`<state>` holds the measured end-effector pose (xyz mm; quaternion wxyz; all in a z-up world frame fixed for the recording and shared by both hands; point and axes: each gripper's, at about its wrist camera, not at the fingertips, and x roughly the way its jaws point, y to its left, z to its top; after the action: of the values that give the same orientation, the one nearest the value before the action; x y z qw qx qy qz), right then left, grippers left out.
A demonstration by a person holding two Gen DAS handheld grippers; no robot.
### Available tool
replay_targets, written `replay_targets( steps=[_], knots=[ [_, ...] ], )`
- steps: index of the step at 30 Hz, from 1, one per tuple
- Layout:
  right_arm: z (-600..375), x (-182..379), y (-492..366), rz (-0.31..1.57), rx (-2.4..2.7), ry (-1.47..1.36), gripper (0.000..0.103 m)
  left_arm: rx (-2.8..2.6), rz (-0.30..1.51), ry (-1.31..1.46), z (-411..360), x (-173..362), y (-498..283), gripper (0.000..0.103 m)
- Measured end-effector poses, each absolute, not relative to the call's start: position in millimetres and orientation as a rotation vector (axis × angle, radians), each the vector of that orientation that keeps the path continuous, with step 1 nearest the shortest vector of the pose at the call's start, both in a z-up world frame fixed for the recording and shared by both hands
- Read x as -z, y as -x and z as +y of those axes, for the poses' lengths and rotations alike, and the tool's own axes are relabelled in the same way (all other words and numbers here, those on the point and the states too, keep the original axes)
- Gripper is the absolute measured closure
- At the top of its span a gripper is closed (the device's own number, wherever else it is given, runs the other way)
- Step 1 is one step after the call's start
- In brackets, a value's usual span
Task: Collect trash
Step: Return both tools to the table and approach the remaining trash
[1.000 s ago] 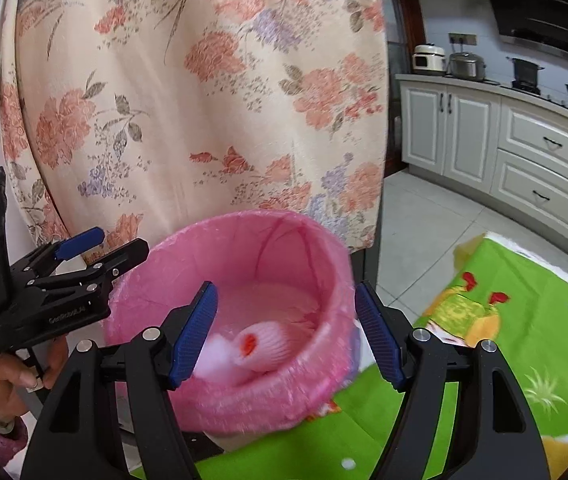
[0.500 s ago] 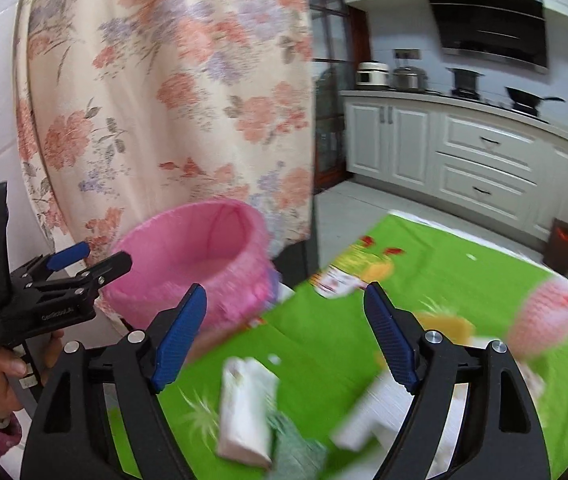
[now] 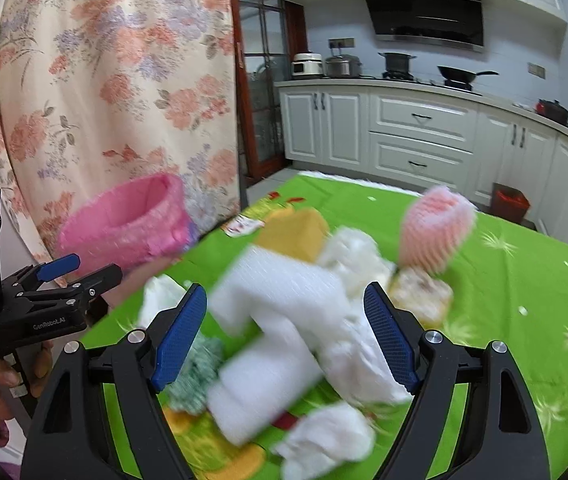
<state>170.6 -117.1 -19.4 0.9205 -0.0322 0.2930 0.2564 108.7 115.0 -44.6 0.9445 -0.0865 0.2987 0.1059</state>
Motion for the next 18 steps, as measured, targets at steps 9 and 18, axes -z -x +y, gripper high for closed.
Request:
replay_targets(
  steps=[9,18],
  knots=[
    [-163,37,-173,0.620,-0.446,0.020,0.027,-0.254,0.669,0.174,91,71,-125,0.005],
    [-182,63,-189,0.683,-0.423,-0.013,0.027,-0.267,0.723,0.212,94,86,-134,0.006]
  ],
)
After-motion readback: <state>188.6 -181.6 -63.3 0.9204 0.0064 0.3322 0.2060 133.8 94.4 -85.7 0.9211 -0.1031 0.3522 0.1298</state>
